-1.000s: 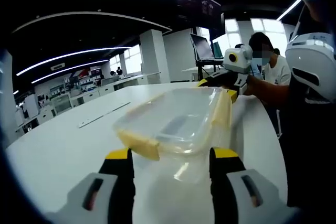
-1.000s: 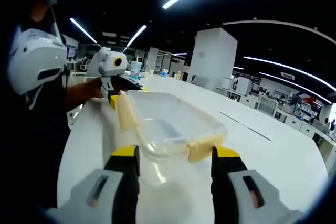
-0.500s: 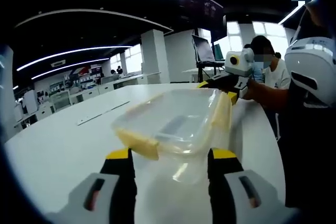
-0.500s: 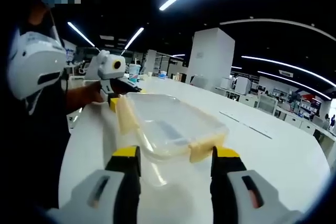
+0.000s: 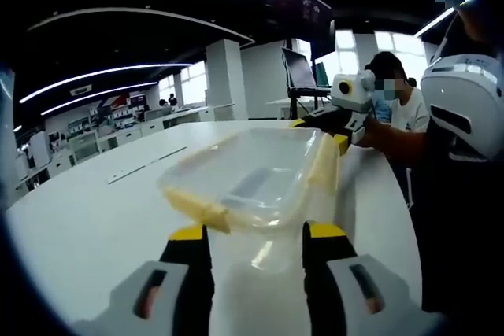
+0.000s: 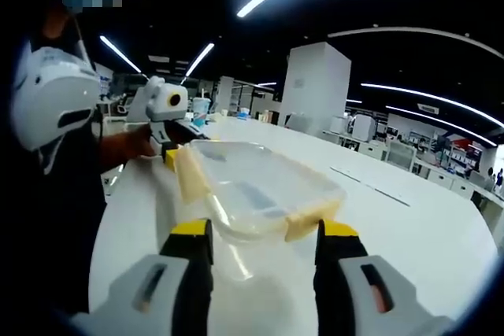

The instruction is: Snap each plastic latch of the storage box into its locked position after aligning the lid with the box until every specified latch is closed and the lid sits flush.

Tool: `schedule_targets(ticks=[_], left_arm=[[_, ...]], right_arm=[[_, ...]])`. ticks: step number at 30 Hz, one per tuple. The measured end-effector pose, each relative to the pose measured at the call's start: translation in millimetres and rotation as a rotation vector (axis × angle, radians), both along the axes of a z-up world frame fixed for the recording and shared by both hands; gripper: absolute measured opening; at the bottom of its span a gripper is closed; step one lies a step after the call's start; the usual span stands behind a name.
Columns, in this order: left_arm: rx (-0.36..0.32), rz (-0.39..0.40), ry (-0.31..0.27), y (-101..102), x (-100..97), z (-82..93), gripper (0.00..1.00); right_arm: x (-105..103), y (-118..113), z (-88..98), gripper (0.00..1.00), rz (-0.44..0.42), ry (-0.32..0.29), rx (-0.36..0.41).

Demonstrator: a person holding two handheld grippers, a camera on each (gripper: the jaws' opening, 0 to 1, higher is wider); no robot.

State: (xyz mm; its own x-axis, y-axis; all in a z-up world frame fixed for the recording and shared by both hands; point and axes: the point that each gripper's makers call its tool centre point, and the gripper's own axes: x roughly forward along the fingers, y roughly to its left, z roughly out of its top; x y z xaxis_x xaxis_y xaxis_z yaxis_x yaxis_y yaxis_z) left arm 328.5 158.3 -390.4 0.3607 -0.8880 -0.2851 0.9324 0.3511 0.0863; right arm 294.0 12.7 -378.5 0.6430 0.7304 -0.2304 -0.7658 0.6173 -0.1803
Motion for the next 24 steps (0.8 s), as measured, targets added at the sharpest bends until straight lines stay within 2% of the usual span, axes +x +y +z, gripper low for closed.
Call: schedule_targets(ticks=[2, 6, 8, 9, 11, 13, 17, 18, 19, 20, 21, 22, 23, 24], left_arm=[[-0.014, 0.002, 0.013, 0.5, 0.4, 0.6, 0.41], [-0.005, 0.006, 0.003, 1.8, 1.2, 0.4, 0.42], [-0.001, 0.007, -0.001, 1.6, 0.8, 0.4, 0.42], [0.001, 0.007, -0.003, 1.6, 0.6, 0.5, 0.43], [0.009, 0.003, -0.004, 2.7, 0.7, 0.1, 0.44], [0.014, 0.0, -0.002, 3.6, 1.0, -0.5, 0.44], [0.084, -0.035, 0.028, 9.5, -2.3, -14.7, 0.4], [0.09, -0.026, 0.035, 11.6, -1.6, -15.8, 0.43], [0.107, 0.012, 0.031, 16.4, 3.1, -17.3, 0.52], [0.112, 0.013, 0.032, 17.9, 2.9, -17.7, 0.61], [0.125, 0.016, 0.06, 22.2, 1.9, -20.5, 0.7], [0.131, 0.018, 0.068, 24.7, 1.6, -20.8, 0.72], [0.139, 0.021, 0.059, 29.7, 0.1, -18.9, 0.74], [0.143, 0.02, 0.059, 30.7, -0.5, -18.8, 0.81]], right_arm=[[-0.2, -0.4, -0.6, 0.47, 0.001, 0.002, -0.002], [-0.7, -0.3, -1.0, 0.47, -0.004, 0.005, 0.0], [-0.1, -0.1, -5.9, 0.46, -0.003, 0.046, 0.02], [-2.1, 0.7, -13.0, 0.45, 0.004, 0.092, 0.017], [0.9, 0.3, -10.2, 0.46, 0.0, 0.052, -0.007], [2.3, -0.1, -10.7, 0.47, 0.0, 0.053, -0.018], [1.1, -5.6, -14.8, 0.42, 0.02, 0.078, -0.041], [-7.2, -2.4, -21.9, 0.39, 0.066, 0.124, -0.049], [-1.8, -5.2, -19.5, 0.39, 0.037, 0.088, -0.042], [-1.8, -5.0, -20.2, 0.41, 0.036, 0.086, -0.035], [-1.3, -5.3, -20.9, 0.5, 0.034, 0.088, -0.033], [-1.6, -4.9, -21.6, 0.57, 0.038, 0.092, -0.031], [-3.6, -3.9, -23.9, 0.62, 0.047, 0.112, -0.027], [-4.0, -4.2, -24.0, 0.65, 0.047, 0.112, -0.027]])
